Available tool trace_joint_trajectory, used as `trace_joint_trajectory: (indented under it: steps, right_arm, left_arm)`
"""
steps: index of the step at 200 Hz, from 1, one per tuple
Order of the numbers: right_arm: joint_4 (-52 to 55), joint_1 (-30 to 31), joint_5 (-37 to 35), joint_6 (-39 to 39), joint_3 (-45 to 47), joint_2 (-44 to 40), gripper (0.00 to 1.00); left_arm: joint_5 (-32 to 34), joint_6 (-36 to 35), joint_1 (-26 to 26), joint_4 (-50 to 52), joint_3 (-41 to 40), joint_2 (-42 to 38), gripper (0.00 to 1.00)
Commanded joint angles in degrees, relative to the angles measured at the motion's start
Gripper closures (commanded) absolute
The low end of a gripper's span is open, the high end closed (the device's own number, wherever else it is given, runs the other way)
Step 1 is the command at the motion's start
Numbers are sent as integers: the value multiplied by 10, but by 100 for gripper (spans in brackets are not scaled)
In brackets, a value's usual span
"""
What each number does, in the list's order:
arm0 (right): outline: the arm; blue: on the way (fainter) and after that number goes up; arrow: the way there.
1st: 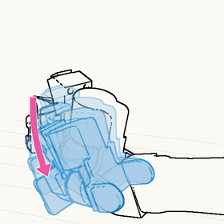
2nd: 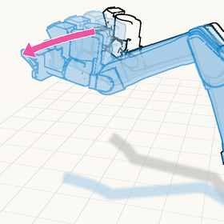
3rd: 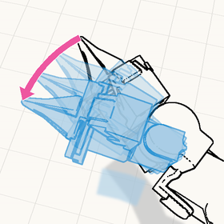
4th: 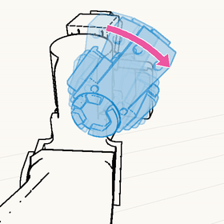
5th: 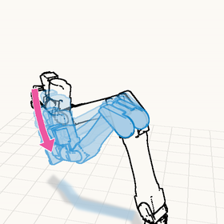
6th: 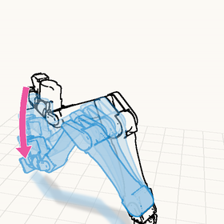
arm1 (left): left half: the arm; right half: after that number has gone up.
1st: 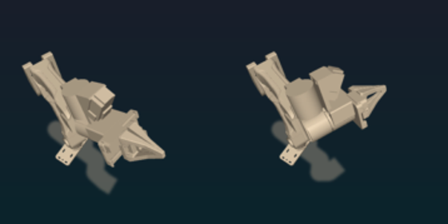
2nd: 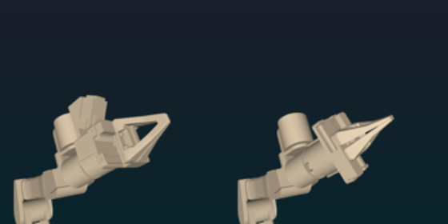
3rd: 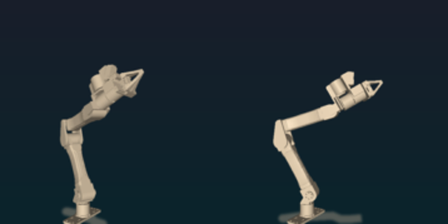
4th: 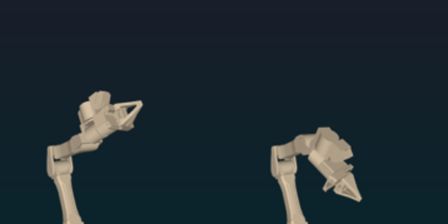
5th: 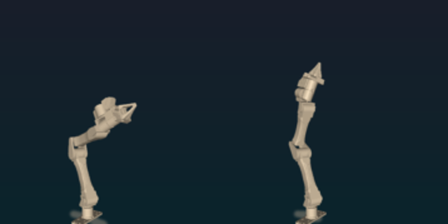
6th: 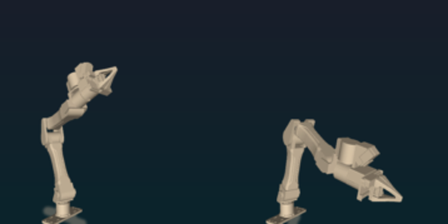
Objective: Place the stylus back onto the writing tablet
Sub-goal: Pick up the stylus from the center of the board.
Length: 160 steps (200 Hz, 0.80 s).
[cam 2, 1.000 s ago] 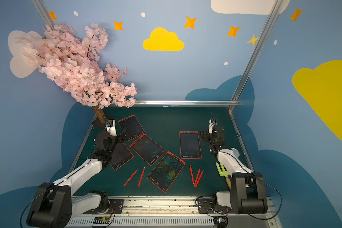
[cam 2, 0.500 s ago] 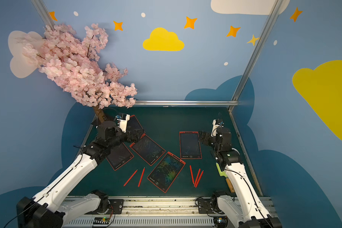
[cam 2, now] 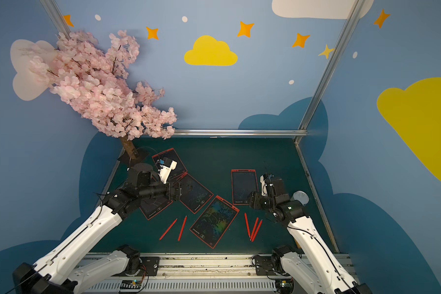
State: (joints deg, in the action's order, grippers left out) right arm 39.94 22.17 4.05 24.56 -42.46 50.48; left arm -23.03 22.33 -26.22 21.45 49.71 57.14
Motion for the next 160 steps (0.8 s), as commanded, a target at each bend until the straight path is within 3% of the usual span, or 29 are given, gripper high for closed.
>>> trace_joint_trajectory:
  steps: [1, 53, 76, 116, 160]
  right_arm:
    - [42, 21, -14, 23, 9, 17, 38]
    - [25, 44, -15, 37, 21, 68, 41]
    - [21, 45, 7, 48, 6, 103, 35]
    - [51, 47, -29, 79, -33, 153, 25]
    - [96, 48, -41, 59, -80, 225, 27]
  left_arm:
    - [24, 56, -6, 35, -36, -23, 0]
    - [13, 63, -8, 25, -74, -67, 0]
    - [9, 71, -8, 31, -73, -63, 0]
    - [18, 76, -9, 31, -79, -55, 0]
    - [16, 87, -15, 40, -76, -32, 0]
